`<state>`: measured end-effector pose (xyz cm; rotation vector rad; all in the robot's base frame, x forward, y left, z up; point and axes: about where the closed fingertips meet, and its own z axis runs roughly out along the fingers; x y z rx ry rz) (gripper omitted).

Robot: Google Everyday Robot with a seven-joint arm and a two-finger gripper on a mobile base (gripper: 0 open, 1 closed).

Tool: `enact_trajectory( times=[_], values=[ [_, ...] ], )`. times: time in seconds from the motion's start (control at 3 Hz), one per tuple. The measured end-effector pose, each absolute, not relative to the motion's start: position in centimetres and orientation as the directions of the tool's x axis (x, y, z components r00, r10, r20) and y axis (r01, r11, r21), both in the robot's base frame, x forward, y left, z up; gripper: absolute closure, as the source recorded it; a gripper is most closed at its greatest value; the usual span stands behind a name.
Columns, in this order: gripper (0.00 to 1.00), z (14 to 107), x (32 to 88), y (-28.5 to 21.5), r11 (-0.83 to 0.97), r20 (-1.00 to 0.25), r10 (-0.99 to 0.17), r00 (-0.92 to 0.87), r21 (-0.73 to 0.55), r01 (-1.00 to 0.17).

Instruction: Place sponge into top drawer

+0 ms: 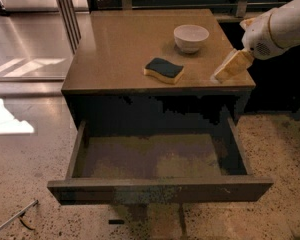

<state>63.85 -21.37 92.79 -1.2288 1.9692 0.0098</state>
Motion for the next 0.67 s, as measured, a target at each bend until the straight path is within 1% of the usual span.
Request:
enact_trajectory(
  times=[0.33, 0.67],
  values=[
    [0.0, 92.5, 66.4, -21.6, 0.583, -0.708, -0.677, -0.201, -0.348, -0.734],
    [0.0, 92.1, 67.5, -18.3, 0.562, -0.759, -0.627, -0.175, -0.285, -0.777]
  ],
)
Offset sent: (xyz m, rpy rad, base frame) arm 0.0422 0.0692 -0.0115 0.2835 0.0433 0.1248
